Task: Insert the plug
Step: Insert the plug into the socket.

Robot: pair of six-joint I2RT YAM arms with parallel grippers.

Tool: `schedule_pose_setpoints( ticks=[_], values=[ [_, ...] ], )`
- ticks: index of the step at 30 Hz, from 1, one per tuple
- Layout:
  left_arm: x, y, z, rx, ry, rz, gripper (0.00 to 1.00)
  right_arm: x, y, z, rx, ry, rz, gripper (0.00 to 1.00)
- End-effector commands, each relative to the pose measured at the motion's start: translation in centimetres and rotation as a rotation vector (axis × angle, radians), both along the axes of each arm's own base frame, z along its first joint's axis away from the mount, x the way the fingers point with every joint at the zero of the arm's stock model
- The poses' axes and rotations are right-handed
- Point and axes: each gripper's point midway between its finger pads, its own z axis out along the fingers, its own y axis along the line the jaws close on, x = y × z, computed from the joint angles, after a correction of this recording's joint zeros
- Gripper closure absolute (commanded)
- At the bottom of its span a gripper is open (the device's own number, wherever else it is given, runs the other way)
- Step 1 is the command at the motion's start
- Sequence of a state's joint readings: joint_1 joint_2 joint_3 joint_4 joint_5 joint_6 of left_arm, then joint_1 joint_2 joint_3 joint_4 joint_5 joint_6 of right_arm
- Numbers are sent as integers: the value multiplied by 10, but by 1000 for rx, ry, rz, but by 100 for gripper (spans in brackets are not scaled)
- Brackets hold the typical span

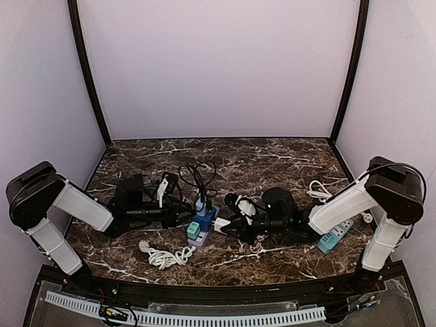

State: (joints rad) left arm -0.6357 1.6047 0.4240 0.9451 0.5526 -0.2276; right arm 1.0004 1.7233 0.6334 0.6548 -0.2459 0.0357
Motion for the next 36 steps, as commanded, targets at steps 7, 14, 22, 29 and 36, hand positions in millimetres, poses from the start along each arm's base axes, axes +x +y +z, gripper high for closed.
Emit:
schedule_pose_setpoints(
  ticks=[7, 14, 22, 29, 36],
  values=[
    [-12, 7, -39, 105, 51, -18, 60, 2, 9, 7, 66, -35, 23, 100],
    [-9, 15, -52, 164, 30, 9, 61, 5, 5, 0, 36, -49, 4, 100],
    [-11, 16, -59, 185, 15, 3, 64, 12, 11, 4, 43, -70, -11, 100],
    [-13, 15, -60, 181, 9, -16, 64, 19, 6, 7, 30, -122, -29, 100],
    [-14, 14, -64, 187, 13, -26, 64, 22, 12, 11, 40, -141, -14, 100]
  ],
)
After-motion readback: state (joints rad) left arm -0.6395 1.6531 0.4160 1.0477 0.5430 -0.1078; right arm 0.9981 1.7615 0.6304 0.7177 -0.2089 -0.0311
